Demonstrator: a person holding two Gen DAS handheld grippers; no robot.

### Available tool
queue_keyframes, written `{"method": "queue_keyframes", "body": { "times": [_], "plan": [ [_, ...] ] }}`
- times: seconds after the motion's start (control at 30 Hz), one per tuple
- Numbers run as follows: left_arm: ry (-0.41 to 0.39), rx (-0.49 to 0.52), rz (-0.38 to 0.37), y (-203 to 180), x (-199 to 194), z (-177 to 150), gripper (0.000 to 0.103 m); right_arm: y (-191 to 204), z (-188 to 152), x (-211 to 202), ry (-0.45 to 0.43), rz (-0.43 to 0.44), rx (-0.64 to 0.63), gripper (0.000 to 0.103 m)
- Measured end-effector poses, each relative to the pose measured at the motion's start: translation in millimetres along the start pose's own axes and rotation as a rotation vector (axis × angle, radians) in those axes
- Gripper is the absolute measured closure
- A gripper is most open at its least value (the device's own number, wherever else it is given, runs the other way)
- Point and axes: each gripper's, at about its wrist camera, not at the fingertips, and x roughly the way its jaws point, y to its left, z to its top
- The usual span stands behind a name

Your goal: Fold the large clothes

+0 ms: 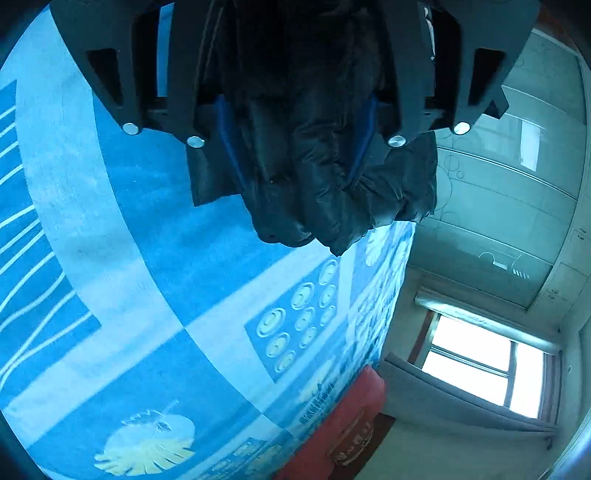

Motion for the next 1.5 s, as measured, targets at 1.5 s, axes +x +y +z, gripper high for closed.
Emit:
{"method": "queue_keyframes", "body": {
  "times": [1.5],
  "plan": [
    [-0.18,0.202,0.227,-35,-156,-148,0.027,39,-186,-167,-0.257,-0.636,-0.346,0.03]
  ]
}}
